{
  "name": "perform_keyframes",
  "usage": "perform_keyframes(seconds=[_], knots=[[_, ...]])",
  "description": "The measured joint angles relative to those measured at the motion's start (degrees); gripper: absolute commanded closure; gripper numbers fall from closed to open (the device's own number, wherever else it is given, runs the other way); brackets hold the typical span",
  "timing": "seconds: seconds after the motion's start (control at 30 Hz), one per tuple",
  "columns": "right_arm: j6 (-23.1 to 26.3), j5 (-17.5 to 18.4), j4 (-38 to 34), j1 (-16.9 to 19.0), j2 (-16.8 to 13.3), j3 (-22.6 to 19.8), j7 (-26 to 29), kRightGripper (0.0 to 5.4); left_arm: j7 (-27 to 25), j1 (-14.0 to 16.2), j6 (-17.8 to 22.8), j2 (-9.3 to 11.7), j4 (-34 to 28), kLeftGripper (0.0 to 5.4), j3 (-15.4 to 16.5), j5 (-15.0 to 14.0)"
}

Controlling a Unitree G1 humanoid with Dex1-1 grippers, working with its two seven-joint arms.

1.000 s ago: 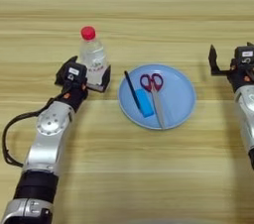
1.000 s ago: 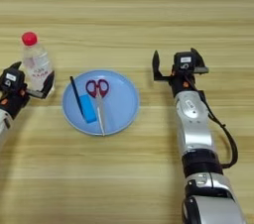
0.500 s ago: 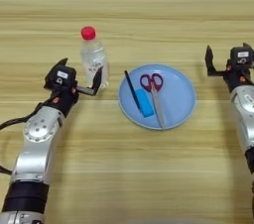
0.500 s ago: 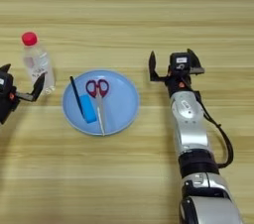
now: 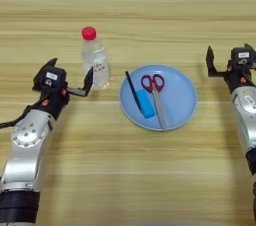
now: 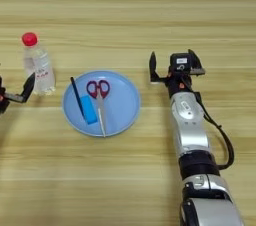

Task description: Move the objects on the table

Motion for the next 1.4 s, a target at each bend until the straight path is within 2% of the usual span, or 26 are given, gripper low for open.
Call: perform_keyframes(seconds=[0.23,0.43,0.53,0.63,0.83,1.03,1.23,1.4], knots=[[0.0,-0.08,0.0,-0.01,0.0,0.05,-0.06,0.0,0.84,0.79,0.61,0.22,-0.99,0.05,1.03,0.01],[0.0,-0.31,0.0,-0.01,0.02,0.06,-0.21,0.0,4.78,0.64,1.53,0.3,-0.85,0.05,3.26,0.45],[0.0,-0.31,0.0,-0.01,0.02,0.06,-0.21,0.0,7.62,0.04,1.57,0.29,-0.25,0.05,3.98,1.45],[0.0,-0.31,0.0,-0.01,0.03,0.06,-0.17,0.0,9.74,-1.9,0.97,-0.35,1.98,0.05,4.0,2.39],[0.04,-0.25,-0.1,0.0,0.01,0.04,0.04,0.0,11.21,-5.64,-6.31,-3.01,8.89,0.05,3.43,2.45],[0.15,0.5,-0.69,0.05,-0.01,-0.21,0.32,0.0,13.09,-8.1,-11.92,-3.27,16.31,0.05,3.6,2.6],[0.15,0.66,-0.83,0.06,-0.27,-0.45,1.44,0.0,15.46,-8.7,-14.71,-3.25,19.31,0.05,3.43,4.36],[1.33,2.53,-1.26,0.14,-0.27,-0.7,3.49,0.0,17.4,-8.97,-15.73,-3.35,19.67,0.05,3.18,5.21]])
